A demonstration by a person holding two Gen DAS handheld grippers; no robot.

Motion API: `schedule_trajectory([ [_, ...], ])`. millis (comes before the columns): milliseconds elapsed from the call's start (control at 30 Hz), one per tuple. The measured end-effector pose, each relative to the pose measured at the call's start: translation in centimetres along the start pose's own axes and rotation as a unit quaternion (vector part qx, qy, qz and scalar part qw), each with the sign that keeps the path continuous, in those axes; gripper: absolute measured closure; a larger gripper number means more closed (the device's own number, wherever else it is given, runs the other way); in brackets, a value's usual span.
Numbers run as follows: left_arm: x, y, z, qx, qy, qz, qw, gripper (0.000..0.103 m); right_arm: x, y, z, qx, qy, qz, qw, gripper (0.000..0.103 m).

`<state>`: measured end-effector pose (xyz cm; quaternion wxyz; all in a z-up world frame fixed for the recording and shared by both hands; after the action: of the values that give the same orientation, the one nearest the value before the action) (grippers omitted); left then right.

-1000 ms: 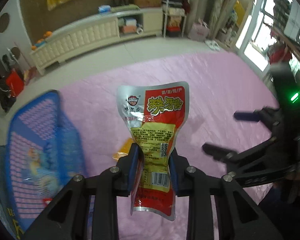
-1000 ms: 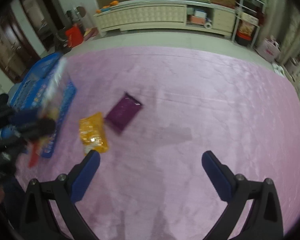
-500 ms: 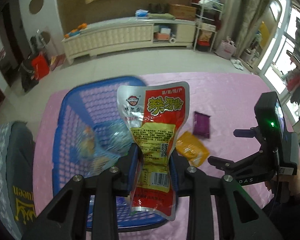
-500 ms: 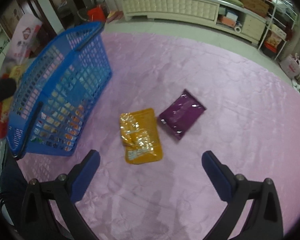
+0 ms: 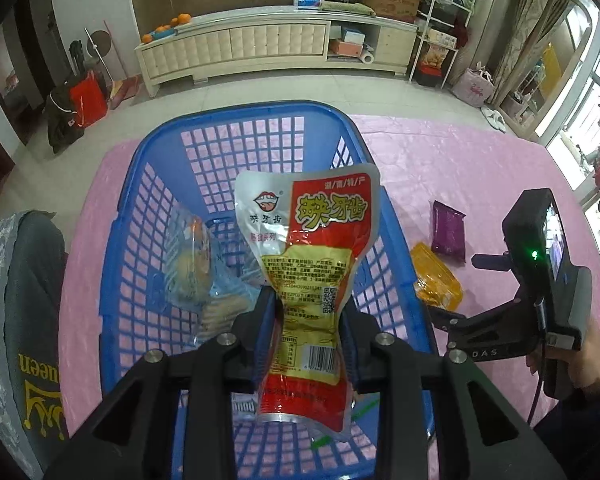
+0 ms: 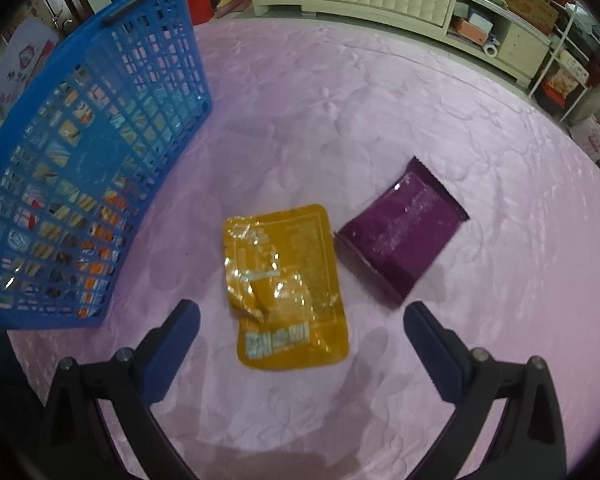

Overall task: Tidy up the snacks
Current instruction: 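Carry the pouch over the basket with the left tool while the right tool grasps the yellow candy pack, then drop the pouch into the basket with the left tool while the right tool releases the yellow pack there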

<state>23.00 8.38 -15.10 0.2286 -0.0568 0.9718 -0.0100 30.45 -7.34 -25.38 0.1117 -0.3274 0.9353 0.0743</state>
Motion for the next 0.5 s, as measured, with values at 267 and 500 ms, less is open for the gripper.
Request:
schedule_trajectory([
  [267, -1.3, 0.4, 1.4, -0.002, 0.009, -0.006, 0.9999, 0.073, -1.3, 0.1, 1.5, 0.015, -0.015, -0.028, 0.999, 0.019],
  [500, -2.5, 0.6, 2.2, 0.0, 0.012, -0.017, 0.9998, 0.07, -0.6, 1.3, 1.1, 0.014, -0.024, -0.057, 0.998, 0.039],
])
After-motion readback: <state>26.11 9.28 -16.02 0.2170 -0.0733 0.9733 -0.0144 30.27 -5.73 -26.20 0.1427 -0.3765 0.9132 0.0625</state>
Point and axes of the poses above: each gripper's, at about its wrist camera, not at the fingertips, and z roughly the way its jaws point, y to its left, x to its underside, the point moved 8 cm from there along z, roughly the way its jaws point, and after that the axes turned 2 degrees about y, right-handed, at the moved point
